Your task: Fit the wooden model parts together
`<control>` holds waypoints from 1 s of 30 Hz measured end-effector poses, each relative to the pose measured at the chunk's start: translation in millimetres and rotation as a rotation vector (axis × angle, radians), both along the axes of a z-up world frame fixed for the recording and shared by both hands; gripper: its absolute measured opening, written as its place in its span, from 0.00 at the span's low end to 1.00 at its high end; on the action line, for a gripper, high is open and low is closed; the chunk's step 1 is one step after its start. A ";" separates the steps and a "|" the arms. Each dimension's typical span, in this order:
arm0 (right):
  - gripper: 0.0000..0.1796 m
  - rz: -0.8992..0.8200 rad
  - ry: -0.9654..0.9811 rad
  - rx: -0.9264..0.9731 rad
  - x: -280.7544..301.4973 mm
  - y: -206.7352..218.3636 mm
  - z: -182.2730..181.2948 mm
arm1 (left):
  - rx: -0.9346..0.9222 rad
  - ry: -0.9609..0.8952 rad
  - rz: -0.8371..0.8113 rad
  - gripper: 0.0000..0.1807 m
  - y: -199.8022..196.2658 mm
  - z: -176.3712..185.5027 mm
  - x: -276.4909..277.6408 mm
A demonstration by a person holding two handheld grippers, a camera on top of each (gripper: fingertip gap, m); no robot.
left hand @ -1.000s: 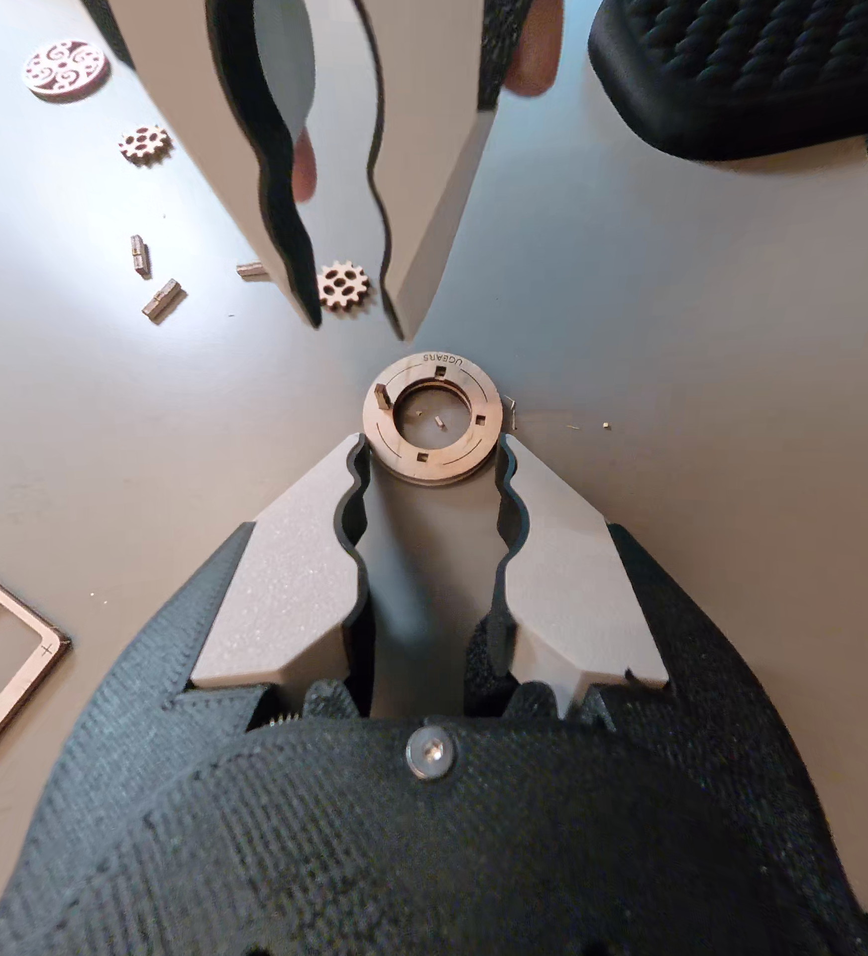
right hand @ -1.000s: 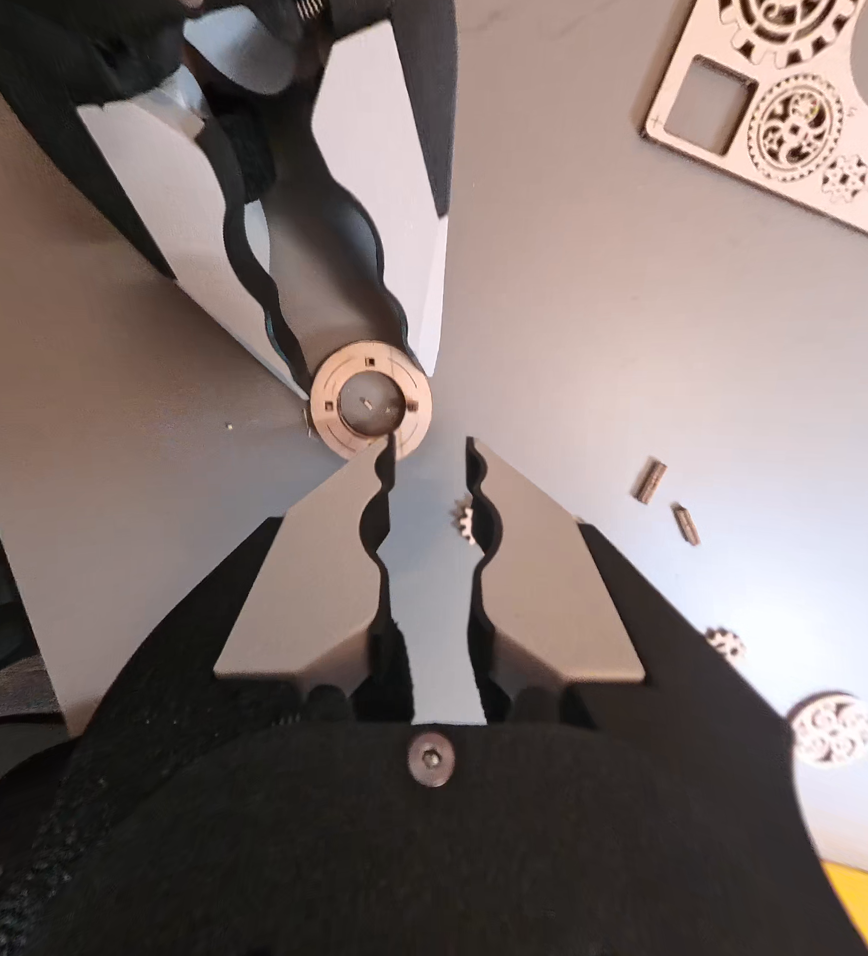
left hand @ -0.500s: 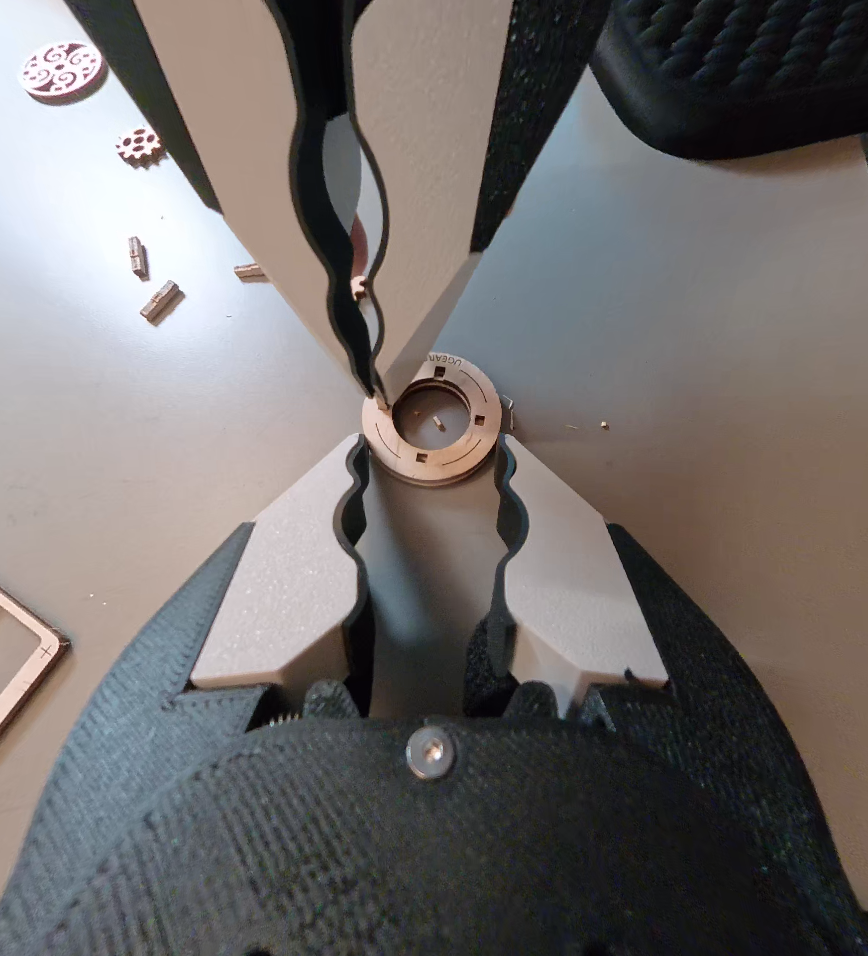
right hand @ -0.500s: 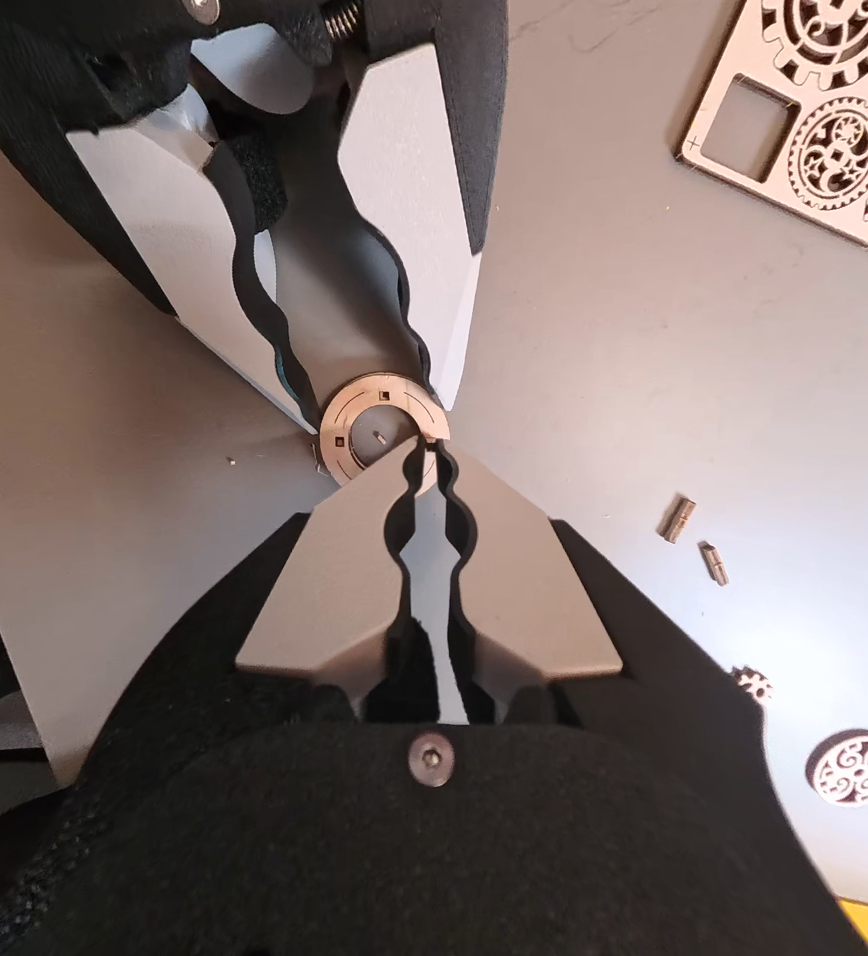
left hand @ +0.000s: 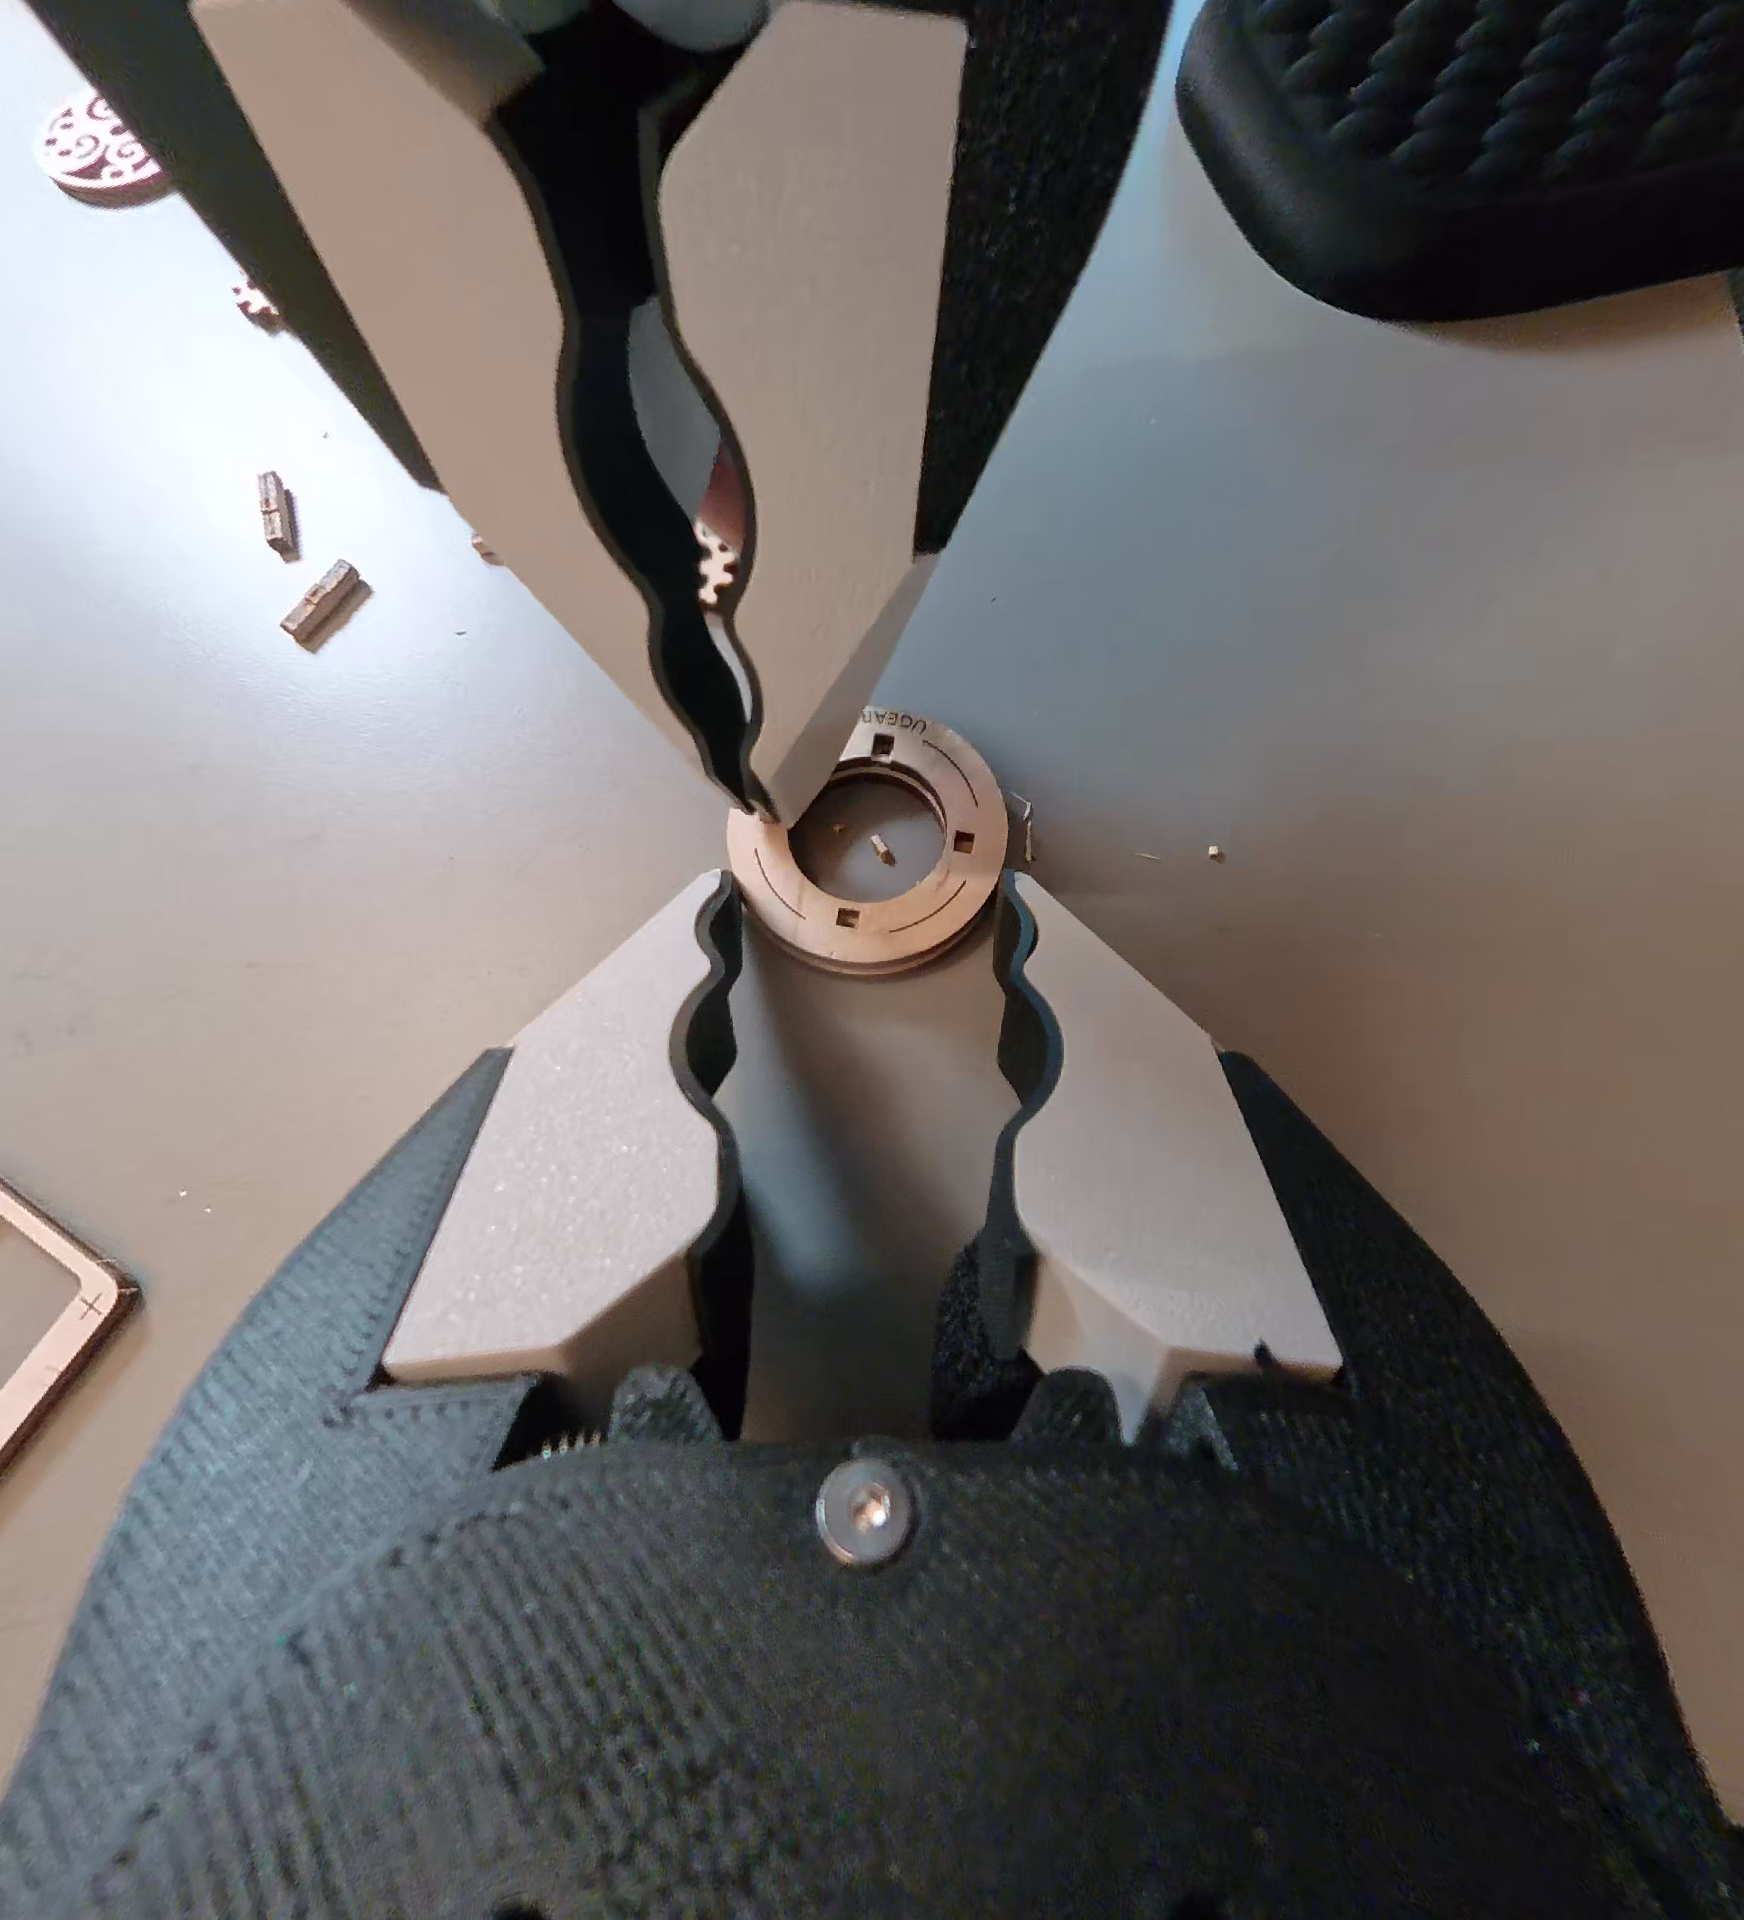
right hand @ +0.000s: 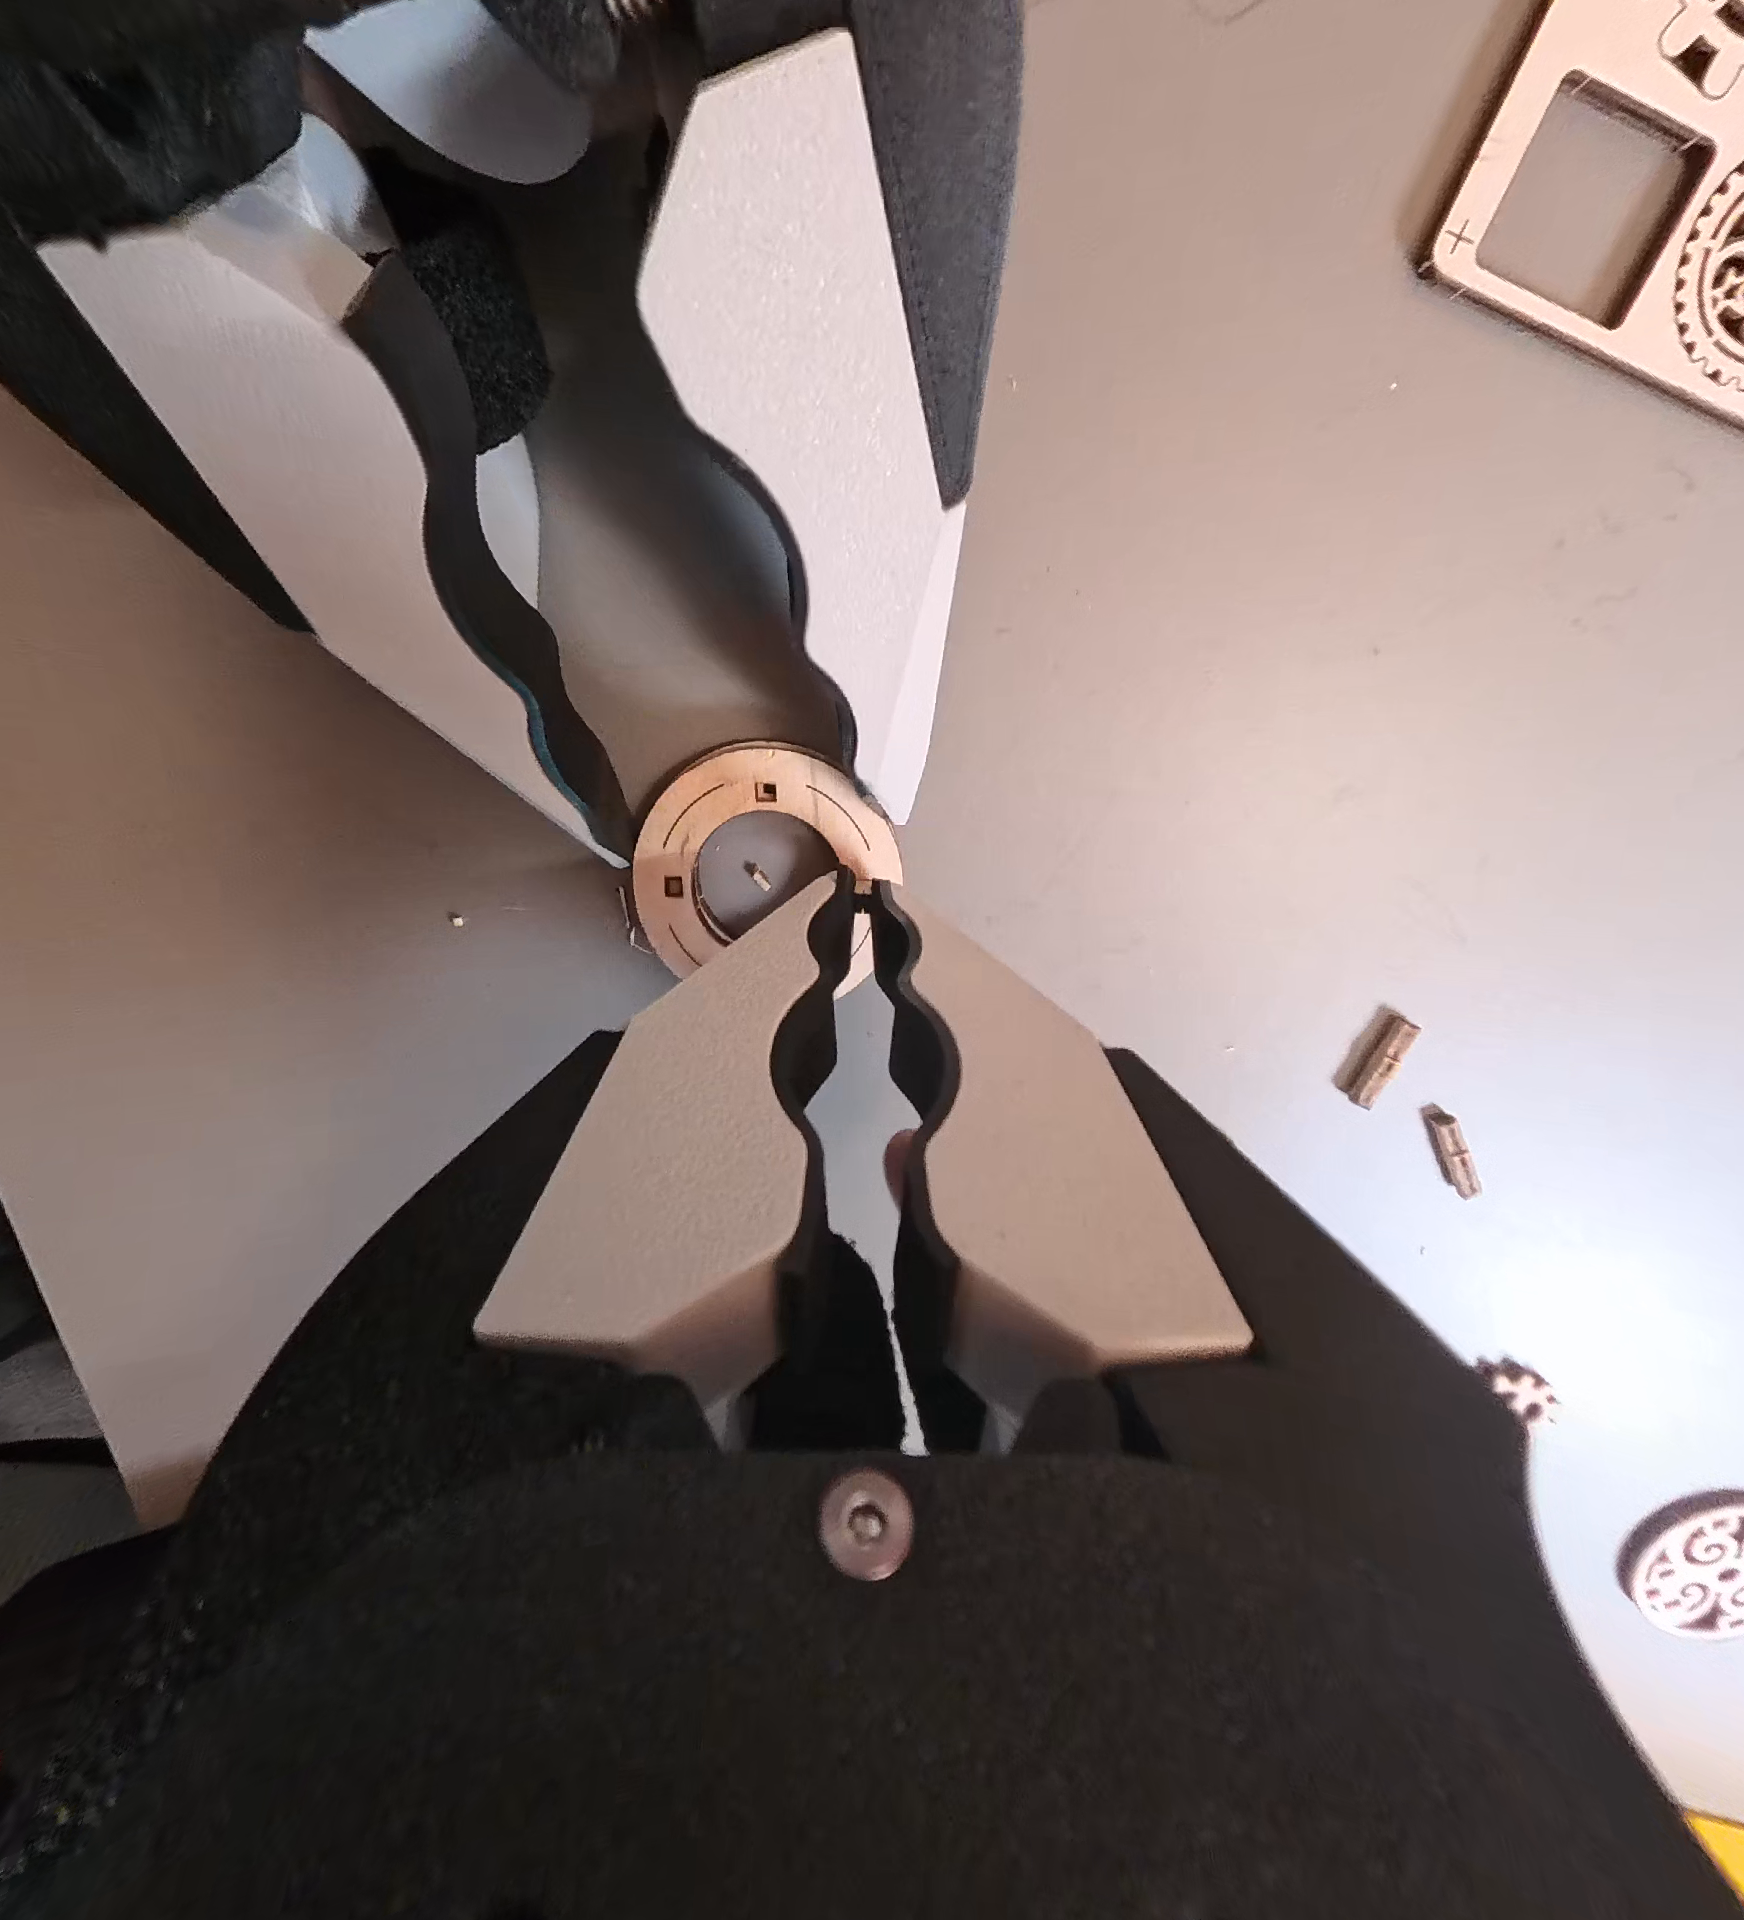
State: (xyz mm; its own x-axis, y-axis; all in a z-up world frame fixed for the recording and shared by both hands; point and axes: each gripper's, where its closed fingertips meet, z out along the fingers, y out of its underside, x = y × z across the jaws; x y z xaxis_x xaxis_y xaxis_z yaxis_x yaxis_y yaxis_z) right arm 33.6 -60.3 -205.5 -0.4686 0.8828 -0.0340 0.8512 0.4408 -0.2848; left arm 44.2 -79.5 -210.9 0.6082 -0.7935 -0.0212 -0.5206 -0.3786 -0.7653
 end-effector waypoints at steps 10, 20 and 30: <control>0.16 -0.151 0.185 -0.127 10.8 9.5 23.0 | 0.002 -0.006 -0.008 0.27 -1.3 1.3 0.5; 0.21 -0.257 0.296 -0.269 42.7 2.2 23.1 | 0.025 -0.152 0.001 0.27 0.2 22.4 1.8; 0.22 -0.244 0.372 -0.234 34.9 -8.9 15.1 | 0.029 -0.063 0.046 0.27 3.8 11.9 -5.4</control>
State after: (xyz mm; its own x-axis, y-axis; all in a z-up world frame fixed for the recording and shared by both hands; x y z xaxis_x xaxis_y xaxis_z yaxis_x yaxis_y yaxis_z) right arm 68.5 -69.2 -190.5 -0.2670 0.9569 -0.1141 0.7438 0.1294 -0.6557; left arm 38.8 -75.8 -199.0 0.6451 -0.7640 -0.0043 -0.4534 -0.3784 -0.8070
